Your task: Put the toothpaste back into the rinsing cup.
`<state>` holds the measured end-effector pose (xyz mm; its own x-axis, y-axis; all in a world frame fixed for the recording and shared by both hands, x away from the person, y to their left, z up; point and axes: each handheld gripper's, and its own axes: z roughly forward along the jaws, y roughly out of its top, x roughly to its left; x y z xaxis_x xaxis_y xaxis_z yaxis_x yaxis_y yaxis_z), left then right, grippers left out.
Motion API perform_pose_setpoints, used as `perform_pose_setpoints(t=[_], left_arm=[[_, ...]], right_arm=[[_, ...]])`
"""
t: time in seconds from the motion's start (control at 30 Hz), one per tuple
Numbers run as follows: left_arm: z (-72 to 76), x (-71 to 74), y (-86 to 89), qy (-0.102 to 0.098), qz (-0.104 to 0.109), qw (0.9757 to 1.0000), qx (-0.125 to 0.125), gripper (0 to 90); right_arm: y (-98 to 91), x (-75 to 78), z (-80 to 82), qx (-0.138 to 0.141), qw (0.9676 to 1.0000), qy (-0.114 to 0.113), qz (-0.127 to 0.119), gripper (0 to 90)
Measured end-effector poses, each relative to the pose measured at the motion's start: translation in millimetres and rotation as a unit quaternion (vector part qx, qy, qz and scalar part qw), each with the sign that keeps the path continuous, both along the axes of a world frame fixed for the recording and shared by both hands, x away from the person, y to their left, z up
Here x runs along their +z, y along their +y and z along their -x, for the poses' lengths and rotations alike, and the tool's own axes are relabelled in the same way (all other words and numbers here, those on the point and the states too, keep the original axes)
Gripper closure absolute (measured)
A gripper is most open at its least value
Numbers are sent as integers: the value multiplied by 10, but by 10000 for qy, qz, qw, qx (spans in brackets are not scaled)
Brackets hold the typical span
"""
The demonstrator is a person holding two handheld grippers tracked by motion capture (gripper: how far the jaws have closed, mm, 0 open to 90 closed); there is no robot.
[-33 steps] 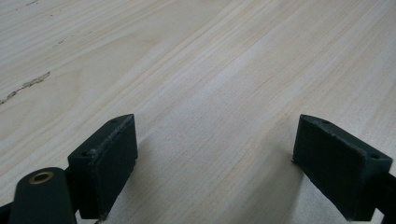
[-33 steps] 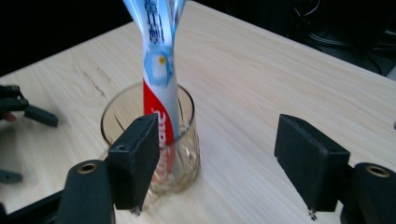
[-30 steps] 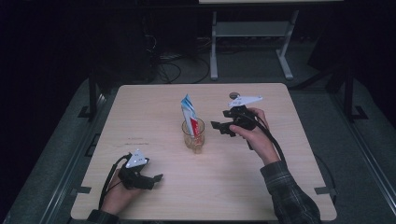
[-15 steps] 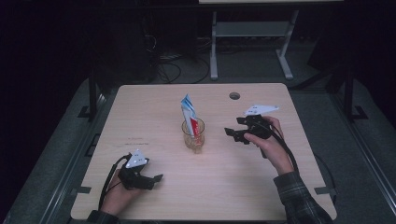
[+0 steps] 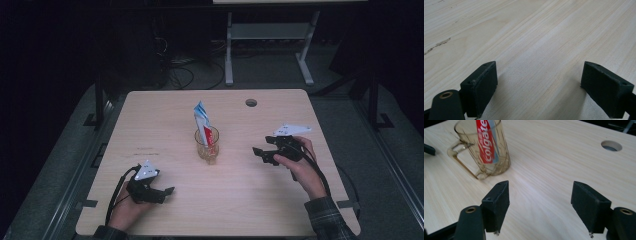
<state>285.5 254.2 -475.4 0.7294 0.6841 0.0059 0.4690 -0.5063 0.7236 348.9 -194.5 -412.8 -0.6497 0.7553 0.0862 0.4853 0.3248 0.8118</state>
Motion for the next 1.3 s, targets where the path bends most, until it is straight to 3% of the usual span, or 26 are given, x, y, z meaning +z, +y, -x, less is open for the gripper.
perform_pose_setpoints(t=[0.53,1.3], left_arm=[[0,0,0,0,2,10000,0,131],[3,0,2,-2,-10,10000,-10,131]], right_arm=[[-322,-150,257,-157,9998,90,86,302],[-736,-476,637,-532,9973,441,246,294]])
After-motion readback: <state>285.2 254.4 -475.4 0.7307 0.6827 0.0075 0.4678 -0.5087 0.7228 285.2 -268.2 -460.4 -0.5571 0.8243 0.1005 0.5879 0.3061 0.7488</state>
